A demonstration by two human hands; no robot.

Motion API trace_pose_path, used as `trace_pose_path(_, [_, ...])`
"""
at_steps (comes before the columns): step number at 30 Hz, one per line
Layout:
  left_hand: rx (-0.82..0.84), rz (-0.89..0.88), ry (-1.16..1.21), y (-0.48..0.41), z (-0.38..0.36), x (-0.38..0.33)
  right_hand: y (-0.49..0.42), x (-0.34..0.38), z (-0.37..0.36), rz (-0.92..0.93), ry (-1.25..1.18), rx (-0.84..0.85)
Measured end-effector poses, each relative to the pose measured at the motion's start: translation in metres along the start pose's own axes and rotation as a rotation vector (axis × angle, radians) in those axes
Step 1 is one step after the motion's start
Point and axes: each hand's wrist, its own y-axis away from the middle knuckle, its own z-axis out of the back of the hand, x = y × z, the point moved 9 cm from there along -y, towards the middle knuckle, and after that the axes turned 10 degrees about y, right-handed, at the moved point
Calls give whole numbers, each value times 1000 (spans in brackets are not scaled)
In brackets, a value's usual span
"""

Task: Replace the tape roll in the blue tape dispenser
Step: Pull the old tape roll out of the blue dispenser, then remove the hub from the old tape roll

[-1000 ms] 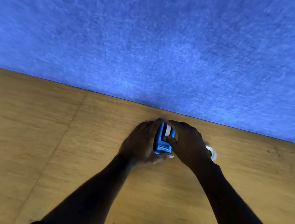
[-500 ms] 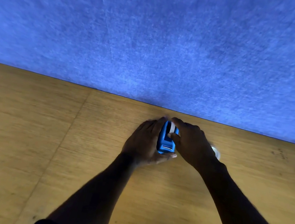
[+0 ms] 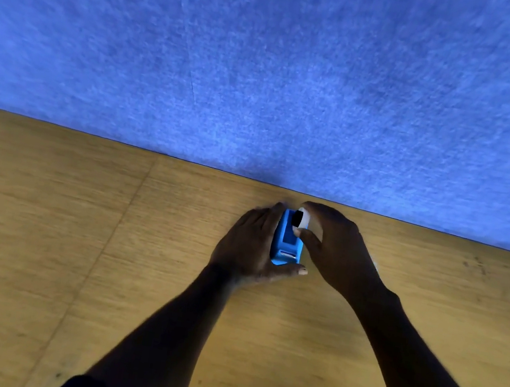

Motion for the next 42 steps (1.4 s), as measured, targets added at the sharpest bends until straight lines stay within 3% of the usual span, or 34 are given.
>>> trace_pose_path(5, [-16, 50, 64, 5, 9, -1, 17, -6, 20, -55, -37, -49])
trace_pose_path(11, [-252, 196, 287, 10, 46, -21, 28, -5, 45, -93, -105, -65])
trace_pose_path(15, [-412, 313, 600, 4, 72, -50, 34, 7, 73, -112, -131, -101])
trace_pose_path(20, [-298, 609, 1249, -9, 79, -98, 43, 28, 120, -102, -233, -92])
trace_pose_path(25, [-189, 585, 1341, -13, 110, -149, 56, 37, 168, -146, -365, -83])
trace_pose_path(33, [-308, 600, 1511, 32, 124, -199, 100, 54, 211, -186, -615, -55])
trace_pose_path(42, [-381, 577, 1537, 55, 145, -242, 133, 62, 243, -272, -747, -172])
